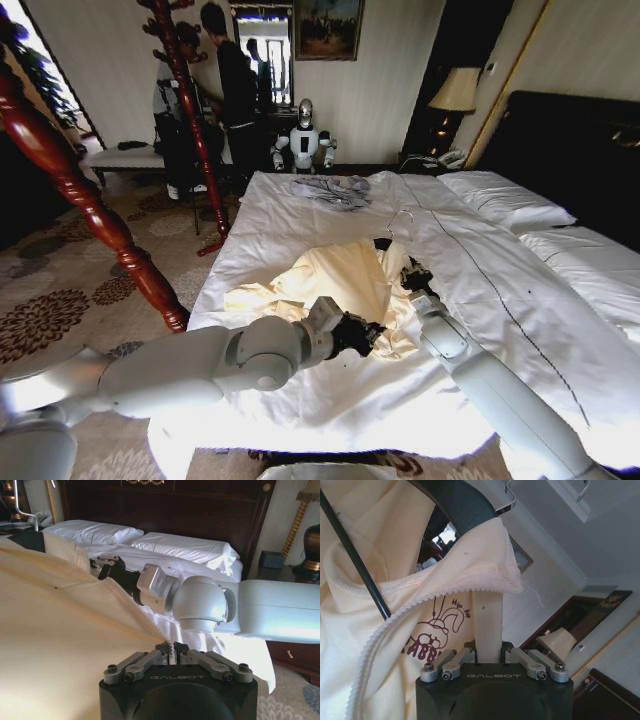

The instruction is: Pick up the clothes from the bed and hang them on the clothes hanger.

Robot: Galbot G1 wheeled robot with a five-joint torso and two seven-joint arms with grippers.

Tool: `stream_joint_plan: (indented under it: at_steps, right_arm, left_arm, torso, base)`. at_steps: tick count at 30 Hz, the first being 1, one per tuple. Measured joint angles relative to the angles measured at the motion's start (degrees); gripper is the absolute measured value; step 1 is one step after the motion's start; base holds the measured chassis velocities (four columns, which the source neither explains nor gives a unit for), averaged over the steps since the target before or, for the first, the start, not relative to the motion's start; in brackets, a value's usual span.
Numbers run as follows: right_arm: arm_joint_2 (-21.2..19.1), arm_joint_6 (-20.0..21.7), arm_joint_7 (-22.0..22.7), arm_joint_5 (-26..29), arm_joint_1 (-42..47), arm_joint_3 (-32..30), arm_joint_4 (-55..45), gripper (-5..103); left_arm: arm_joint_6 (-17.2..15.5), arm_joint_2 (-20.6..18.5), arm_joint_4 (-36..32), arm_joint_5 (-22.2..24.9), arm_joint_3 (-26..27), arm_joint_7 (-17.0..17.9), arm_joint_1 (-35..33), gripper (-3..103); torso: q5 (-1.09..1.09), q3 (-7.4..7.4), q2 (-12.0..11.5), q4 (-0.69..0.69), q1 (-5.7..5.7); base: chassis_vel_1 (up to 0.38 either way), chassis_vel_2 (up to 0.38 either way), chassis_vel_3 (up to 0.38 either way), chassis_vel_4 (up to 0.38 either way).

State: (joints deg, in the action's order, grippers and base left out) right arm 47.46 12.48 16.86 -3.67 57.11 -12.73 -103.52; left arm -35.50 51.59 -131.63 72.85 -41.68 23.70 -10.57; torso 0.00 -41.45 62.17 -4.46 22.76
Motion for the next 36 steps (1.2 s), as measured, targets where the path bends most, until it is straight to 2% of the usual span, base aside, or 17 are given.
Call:
stream_joint_plan:
  at_steps: [1,3,6,7,9,10,11,12,14,15,19,21,24,26,30,31,36]
  right_arm:
    - [0.1,-0.9,-0.3,-0.1,0.2,-0.1,-0.7,20]
    - [0.1,-1.6,-0.4,-0.1,0.5,-0.2,-1.2,20]
    - [0.3,-3.2,-0.5,-0.2,1.2,-0.3,-1.4,20]
    - [0.3,-3.2,-0.5,-0.2,1.2,-0.3,-1.4,20]
    - [0.7,-4.1,-0.5,-0.3,1.4,-0.4,-0.9,20]
    - [0.9,-4.4,-0.4,-0.4,1.5,-0.4,-0.6,20]
    - [1.1,-4.4,-0.4,-0.4,1.5,-0.4,-0.3,20]
    - [1.1,-4.4,-0.4,-0.4,1.5,-0.4,-0.3,20]
    - [1.3,-4.4,-0.3,-0.5,1.5,-0.4,0.0,20]
    - [1.3,-4.4,-0.3,-0.5,1.5,-0.4,0.0,20]
    - [1.3,-4.4,-0.5,-0.4,1.2,-0.3,0.1,20]
    - [1.3,-4.3,-0.5,-0.3,1.2,-0.2,0.1,20]
    - [1.3,-4.3,-0.5,-0.2,1.2,-0.5,0.1,20]
    - [1.4,-4.3,-0.5,-0.3,1.4,-0.6,0.0,20]
    - [1.2,-5.1,-0.4,-1.5,2.2,-1.0,-0.6,20]
    - [1.2,-5.1,-0.4,-1.5,2.2,-1.0,-0.6,20]
    - [0.6,-7.4,-0.6,-5.1,3.9,-1.7,-1.6,20]
  left_arm:
    - [0.3,0.0,0.0,-0.6,0.1,-0.3,0.0,18]
    - [0.5,-0.1,0.0,-1.0,0.1,-0.4,0.1,18]
    - [0.4,-1.1,-0.1,-2.4,0.2,-0.7,0.1,34]
    - [0.4,-1.1,-0.1,-2.4,0.2,-0.7,0.1,34]
    - [0.3,-2.0,-0.2,-4.2,0.2,-1.5,-0.5,44]
    - [0.3,-2.5,-0.5,-5.1,0.2,-1.9,-0.7,44]
    - [0.3,-3.1,-0.9,-6.3,0.2,-2.8,-1.1,50]
    - [0.3,-3.1,-0.9,-6.3,0.2,-2.8,-1.1,50]
    - [0.1,-4.1,-1.5,-8.2,-0.1,-4.1,-1.5,60]
    - [0.1,-4.1,-1.5,-8.2,-0.1,-4.1,-1.5,60]
    - [-0.6,-5.9,-2.3,-11.1,-0.3,-5.2,-0.7,82]
    - [-0.6,-6.1,-2.3,-11.8,-0.3,-5.3,-0.4,82]
    - [0.1,-7.7,-2.3,-13.9,1.7,-5.5,-0.3,97]
    - [0.4,-8.2,-2.5,-13.9,2.9,-5.5,-1.1,97]
    - [1.4,-11.0,-3.9,-14.9,9.3,-5.5,-6.0,100]
    - [1.4,-11.0,-3.9,-14.9,9.3,-5.5,-6.0,100]
    - [3.0,-14.3,-5.0,-15.1,16.5,-7.5,-9.4,100]
  torso:
    - [0.0,0.0,0.0,0.0,0.0]
    - [0.0,0.0,0.0,0.0,0.0]
    - [0.0,0.0,0.0,-0.01,0.0]
    - [0.0,0.0,0.0,-0.01,0.0]
    - [0.0,0.0,0.0,0.0,0.0]
    - [0.0,0.0,0.0,0.0,0.0]
    - [0.0,0.0,0.0,0.0,0.0]
    - [0.0,0.0,0.0,0.0,0.0]
    - [0.0,0.0,0.0,0.0,0.0]
    - [0.0,0.0,0.0,0.0,0.0]
    - [0.0,0.0,0.0,0.0,0.0]
    - [0.01,0.0,0.0,0.0,0.0]
    - [0.01,0.0,0.0,0.0,0.0]
    - [0.0,0.0,0.0,-0.01,0.01]
    - [0.0,0.0,0.0,0.01,0.0]
    - [0.0,0.0,0.0,0.01,0.0]
    - [0.0,0.0,0.0,-0.01,0.0]
  base:
    - [0.0,0.0,0.0,0.0]
    - [0.0,0.0,0.0,0.0]
    - [0.0,0.0,0.0,0.0]
    - [0.0,0.0,0.0,0.0]
    - [0.0,0.0,0.0,0.0]
    - [0.0,0.0,0.0,0.0]
    - [0.0,0.0,0.0,0.0]
    - [0.0,0.0,0.0,0.0]
    - [0.0,0.0,0.0,0.0]
    - [0.0,0.0,0.0,0.0]
    - [0.0,0.0,0.0,0.0]
    - [0.0,0.0,0.0,0.0]
    - [0.0,0.0,0.0,0.0]
    - [0.0,0.0,0.0,0.0]
    - [0.0,0.0,0.0,0.0]
    - [0.0,0.0,0.0,0.0]
    - [0.0,0.0,0.0,0.0]
